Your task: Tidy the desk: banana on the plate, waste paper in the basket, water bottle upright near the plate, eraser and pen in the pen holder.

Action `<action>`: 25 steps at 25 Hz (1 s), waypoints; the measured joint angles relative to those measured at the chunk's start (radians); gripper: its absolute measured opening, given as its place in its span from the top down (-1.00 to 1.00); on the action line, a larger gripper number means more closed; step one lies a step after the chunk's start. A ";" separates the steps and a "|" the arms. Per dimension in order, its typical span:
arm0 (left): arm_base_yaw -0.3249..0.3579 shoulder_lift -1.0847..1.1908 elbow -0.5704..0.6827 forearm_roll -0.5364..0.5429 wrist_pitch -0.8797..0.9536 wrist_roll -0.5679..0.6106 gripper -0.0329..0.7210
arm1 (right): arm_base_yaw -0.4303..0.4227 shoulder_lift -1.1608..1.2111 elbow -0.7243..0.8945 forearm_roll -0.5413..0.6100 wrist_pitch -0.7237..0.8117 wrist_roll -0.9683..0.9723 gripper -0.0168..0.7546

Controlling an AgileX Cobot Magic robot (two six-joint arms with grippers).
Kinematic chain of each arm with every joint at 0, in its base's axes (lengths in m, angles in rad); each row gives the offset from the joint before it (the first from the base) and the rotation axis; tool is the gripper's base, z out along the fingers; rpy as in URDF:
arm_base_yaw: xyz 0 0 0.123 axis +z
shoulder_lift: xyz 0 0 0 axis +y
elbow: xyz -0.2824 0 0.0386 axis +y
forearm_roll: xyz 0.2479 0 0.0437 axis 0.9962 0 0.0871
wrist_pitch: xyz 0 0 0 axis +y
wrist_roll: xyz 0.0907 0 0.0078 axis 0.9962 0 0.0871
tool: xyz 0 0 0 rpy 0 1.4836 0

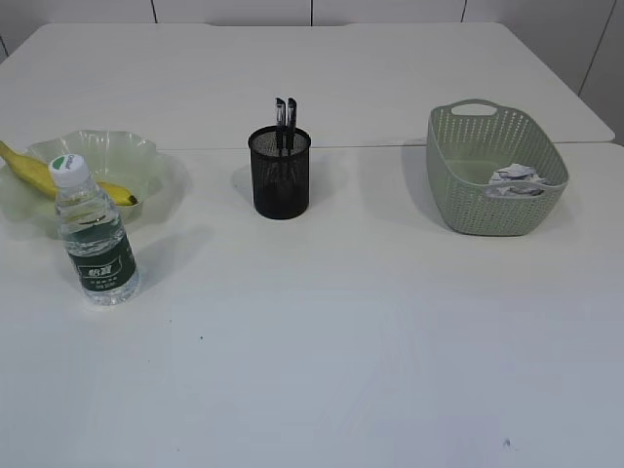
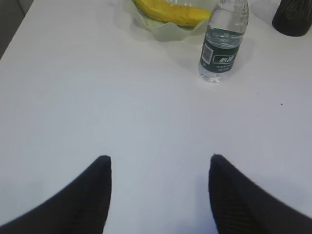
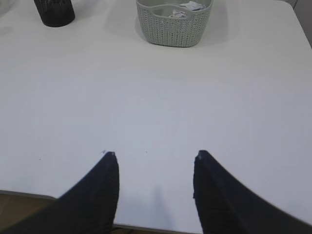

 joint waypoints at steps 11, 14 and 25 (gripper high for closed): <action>0.000 0.000 0.000 -0.025 0.000 0.078 -0.26 | 0.000 0.000 0.000 0.015 0.000 -0.054 -0.02; 0.000 0.000 0.000 -0.025 0.000 0.079 -0.26 | 0.000 0.000 0.000 0.015 0.000 -0.064 -0.02; 0.000 0.000 0.000 -0.025 0.000 0.079 -0.26 | 0.000 0.000 0.000 0.015 0.000 -0.063 -0.02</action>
